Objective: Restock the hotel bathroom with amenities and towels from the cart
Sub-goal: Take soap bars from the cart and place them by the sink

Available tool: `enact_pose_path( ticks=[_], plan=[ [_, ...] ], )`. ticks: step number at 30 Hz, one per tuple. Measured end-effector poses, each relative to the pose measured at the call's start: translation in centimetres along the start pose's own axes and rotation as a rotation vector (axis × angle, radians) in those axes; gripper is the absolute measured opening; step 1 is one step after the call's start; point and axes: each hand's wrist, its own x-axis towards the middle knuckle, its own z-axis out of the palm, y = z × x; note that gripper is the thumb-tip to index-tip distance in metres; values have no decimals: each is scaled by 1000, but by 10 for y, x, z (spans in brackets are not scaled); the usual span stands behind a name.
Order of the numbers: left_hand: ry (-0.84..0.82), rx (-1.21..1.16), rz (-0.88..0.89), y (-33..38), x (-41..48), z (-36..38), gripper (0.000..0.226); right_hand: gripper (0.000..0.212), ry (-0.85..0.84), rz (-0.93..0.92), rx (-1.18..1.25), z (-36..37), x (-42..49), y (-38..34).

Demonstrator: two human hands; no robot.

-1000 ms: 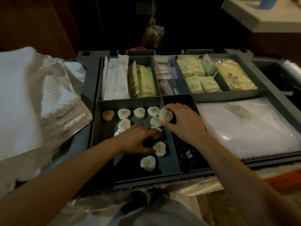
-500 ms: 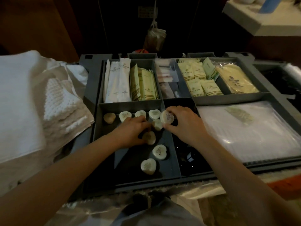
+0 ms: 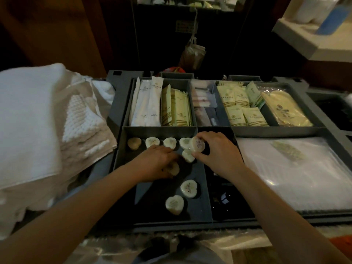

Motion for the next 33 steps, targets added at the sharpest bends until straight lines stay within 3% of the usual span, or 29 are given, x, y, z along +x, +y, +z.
enact_pose_path(
  ticks=[7, 14, 19, 25, 30, 33],
  plan=[
    [312, -318, -256, -1, -32, -33, 46, 47, -17, -127, 64, -11, 13, 0],
    [574, -432, -458, 24, -68, -60, 33, 43, -75, -416, 93, -32, 38, -20],
    [690, -459, -603, 53, -90, -62, 43, 47, -179, -618, 125, -46, 45, -30],
    [819, -486, -848, 102, -129, -42, 36, 48, -303, -900, 103, -49, 39, -55],
    [881, -485, -1082, 143, -176, -19, 34, 46, -347, -1126, 106, -45, 12, -93],
    [943, -465, -1197, 173, -211, -9, 43, 47, -416, -1259, 123, -39, -13, -125]
  ],
)
